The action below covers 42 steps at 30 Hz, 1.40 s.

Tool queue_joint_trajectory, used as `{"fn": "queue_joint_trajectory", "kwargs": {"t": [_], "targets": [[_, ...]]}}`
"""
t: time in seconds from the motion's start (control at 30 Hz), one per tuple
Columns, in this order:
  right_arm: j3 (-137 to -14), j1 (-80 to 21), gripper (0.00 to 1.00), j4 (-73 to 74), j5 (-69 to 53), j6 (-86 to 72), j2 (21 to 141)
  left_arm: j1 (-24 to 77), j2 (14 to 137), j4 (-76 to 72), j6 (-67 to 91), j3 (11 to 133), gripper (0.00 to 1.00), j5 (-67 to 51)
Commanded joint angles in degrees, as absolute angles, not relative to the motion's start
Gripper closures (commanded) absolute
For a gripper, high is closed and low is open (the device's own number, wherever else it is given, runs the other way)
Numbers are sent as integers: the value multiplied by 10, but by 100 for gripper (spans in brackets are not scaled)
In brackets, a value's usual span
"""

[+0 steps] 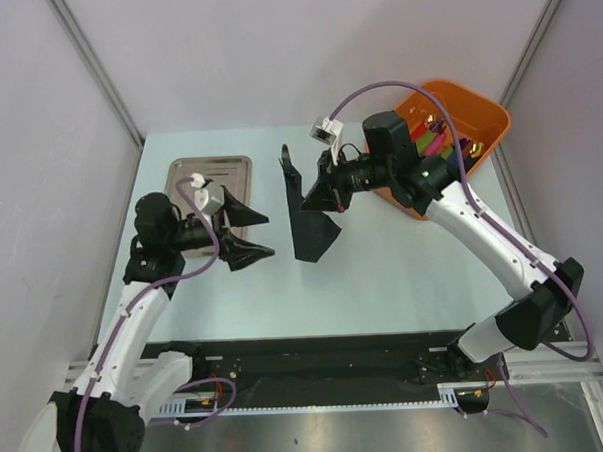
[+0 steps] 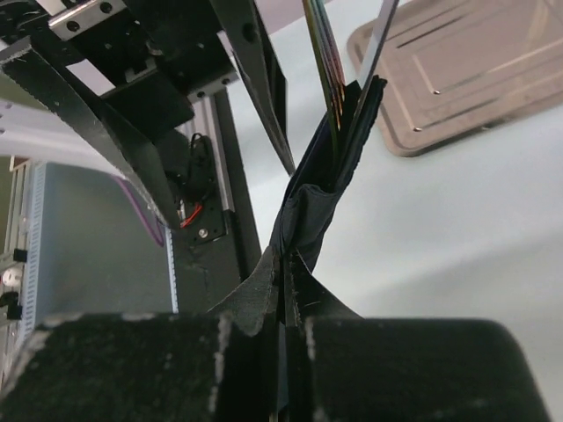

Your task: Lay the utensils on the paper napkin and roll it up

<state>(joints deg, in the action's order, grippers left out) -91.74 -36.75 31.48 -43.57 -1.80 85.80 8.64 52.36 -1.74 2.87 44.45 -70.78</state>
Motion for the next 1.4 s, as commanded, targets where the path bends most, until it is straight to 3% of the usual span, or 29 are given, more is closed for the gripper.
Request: {"fn": "queue_joint_trajectory", "kwargs": {"t": [0.0,0.4,0.73,1.07,1.2,1.23,1.37], "targets": [[-902,-398,100,305,-432,20,804,146,513,-71,64,446,16,-699],[-865,-459,100,305,-403,76,730,221,542,-183,162,445,33,-674],[-858,-477,100,302,-388,80,722,255,550,-241,227,448,34,-679],[-853,-488,100,292,-388,79,722,270,561,-270,260,452,46,-679],[-851,-489,100,294,-388,76,720,272,564,-270,253,450,58,-682],[-851,-488,100,293,-386,76,720,272,563,-270,253,450,66,-687],[-849,-489,100,291,-385,75,717,272,565,-273,258,447,82,-696]]}}
